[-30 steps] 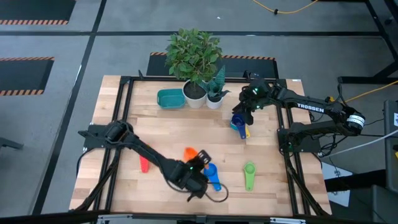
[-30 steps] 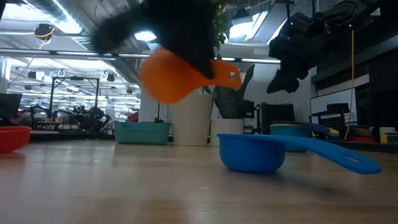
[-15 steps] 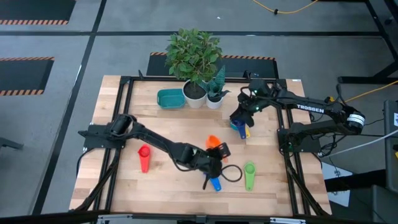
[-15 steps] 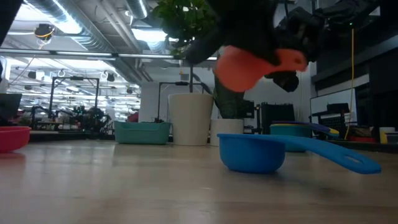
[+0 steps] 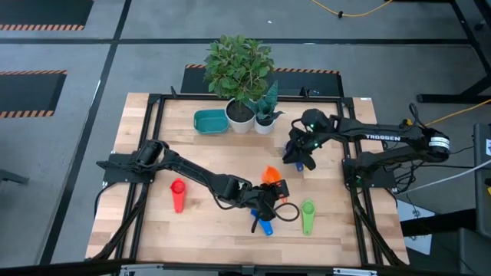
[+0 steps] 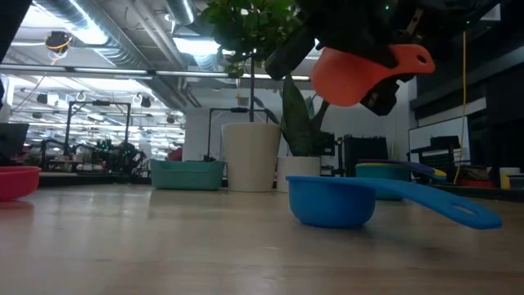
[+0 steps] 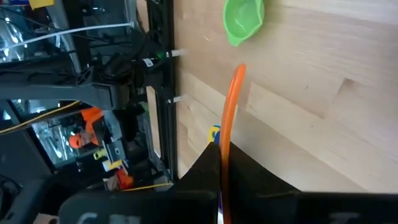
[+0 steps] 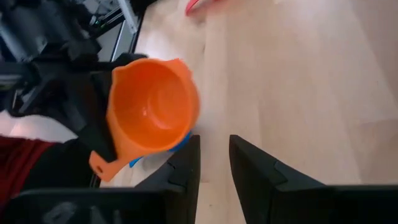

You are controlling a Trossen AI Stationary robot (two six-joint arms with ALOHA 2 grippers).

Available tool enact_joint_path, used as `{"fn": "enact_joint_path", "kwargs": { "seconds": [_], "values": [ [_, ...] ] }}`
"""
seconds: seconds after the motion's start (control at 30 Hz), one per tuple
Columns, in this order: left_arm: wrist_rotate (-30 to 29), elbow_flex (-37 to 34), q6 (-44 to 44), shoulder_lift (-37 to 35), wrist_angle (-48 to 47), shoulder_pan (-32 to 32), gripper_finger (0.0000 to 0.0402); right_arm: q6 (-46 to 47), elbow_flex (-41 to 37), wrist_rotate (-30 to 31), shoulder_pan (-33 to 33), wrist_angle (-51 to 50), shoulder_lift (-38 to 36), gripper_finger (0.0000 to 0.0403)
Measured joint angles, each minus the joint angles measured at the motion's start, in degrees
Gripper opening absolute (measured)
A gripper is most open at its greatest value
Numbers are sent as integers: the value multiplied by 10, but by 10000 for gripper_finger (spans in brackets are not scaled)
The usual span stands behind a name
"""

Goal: Nest measuring cups in basket
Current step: Stack the orange measuring cup on top of the blue measuring cup

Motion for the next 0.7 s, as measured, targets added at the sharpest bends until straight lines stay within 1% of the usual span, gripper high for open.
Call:
{"fn": "enact_joint_path", "kwargs": {
  "seconds": [0.1,0.2,0.3,0.4,0.7],
  "values": [
    [0,0,2,0,10,-1,0,-1,0,28,23,7,0,90],
    [0,0,34,0,23,-1,0,-1,0,67,45,12,0,90],
    [11,0,58,0,47,-2,0,-2,0,87,63,17,0,90],
    [26,0,60,0,50,-1,0,-2,0,87,78,23,0,90],
    [26,0,57,0,49,-2,0,-12,0,88,104,31,0,90]
  ]
}}
